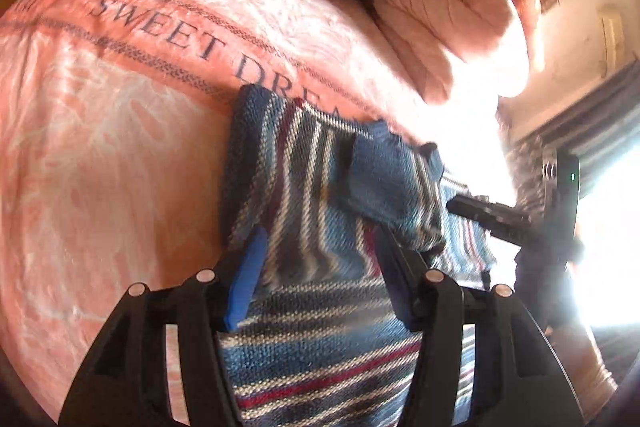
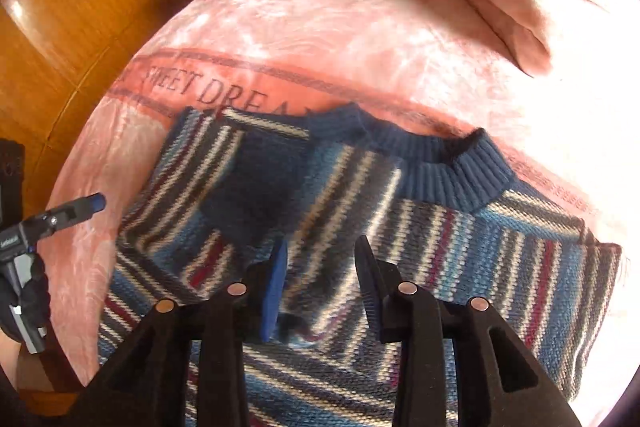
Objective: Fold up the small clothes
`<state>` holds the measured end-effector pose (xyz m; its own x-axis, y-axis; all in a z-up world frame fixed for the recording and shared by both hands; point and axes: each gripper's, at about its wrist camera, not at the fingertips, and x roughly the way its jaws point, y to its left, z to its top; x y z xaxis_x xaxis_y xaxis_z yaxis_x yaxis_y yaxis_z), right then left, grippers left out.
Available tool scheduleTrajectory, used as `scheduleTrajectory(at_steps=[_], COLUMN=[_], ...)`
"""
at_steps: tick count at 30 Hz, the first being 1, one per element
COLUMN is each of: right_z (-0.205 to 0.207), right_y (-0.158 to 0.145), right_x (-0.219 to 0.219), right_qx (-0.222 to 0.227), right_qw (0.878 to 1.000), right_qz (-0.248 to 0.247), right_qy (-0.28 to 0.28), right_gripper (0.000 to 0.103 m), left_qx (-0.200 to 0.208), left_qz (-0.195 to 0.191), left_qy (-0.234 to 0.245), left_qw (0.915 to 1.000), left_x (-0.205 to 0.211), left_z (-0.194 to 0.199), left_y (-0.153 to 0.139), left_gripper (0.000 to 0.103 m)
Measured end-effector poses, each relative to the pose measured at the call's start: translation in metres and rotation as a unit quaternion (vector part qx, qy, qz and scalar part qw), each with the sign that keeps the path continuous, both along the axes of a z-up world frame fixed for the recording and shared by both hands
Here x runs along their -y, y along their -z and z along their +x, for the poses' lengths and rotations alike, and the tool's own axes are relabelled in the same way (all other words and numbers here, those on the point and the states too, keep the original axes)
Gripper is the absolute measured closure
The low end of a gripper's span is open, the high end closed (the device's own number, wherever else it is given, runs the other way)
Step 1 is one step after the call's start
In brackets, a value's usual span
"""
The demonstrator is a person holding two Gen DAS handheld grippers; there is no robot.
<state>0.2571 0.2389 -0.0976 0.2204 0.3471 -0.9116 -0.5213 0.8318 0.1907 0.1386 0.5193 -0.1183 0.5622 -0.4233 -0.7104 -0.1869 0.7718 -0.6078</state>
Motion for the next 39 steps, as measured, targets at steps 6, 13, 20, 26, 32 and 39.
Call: scheduleTrajectory(at_steps=[6, 13, 20, 26, 32, 39], right_z=[-0.010, -0.019, -0.016, 0.000, 0.013, 0.011], right_y=[0.022, 0.061, 0.023, -0.004, 0.000, 0.029], right_x=[-0.068, -0.105, -0.059, 0.027, 0.109, 0.184], right_qx=[-0.003, 0.039, 0.053, 0.026, 0.012, -0.056], right_qw=[0.997, 0.982, 0.993, 0.999, 0.995, 0.987], right_qz=[-0.046, -0.161, -0.098, -0.023, -0.019, 0.036], right_qy=[-0.066, -0.095, -0.050, 0.031, 0.100, 0.143], right_gripper=[0.062, 0.062, 0.095, 0.095, 0.092, 0.058], left_qx=[-0.080, -0.134, -0.130, -0.131, -0.128, -0.125], left_qz=[0.097, 0.142, 0.155, 0.162, 0.168, 0.176], left_qy=[-0.007, -0.006, -0.003, -0.005, -0.004, -0.004], left_qw=[0.9920, 0.9807, 0.9793, 0.9781, 0.9775, 0.9765], left_x=[0.017, 0.017, 0.020, 0.022, 0.026, 0.028], left_z=[0.013, 0.014, 0.011, 0.011, 0.015, 0.018], left_y=[0.029, 0.061, 0.060, 0.060, 0.061, 0.062], left_gripper=[0.049, 0.048, 0.048, 0.048, 0.047, 0.046])
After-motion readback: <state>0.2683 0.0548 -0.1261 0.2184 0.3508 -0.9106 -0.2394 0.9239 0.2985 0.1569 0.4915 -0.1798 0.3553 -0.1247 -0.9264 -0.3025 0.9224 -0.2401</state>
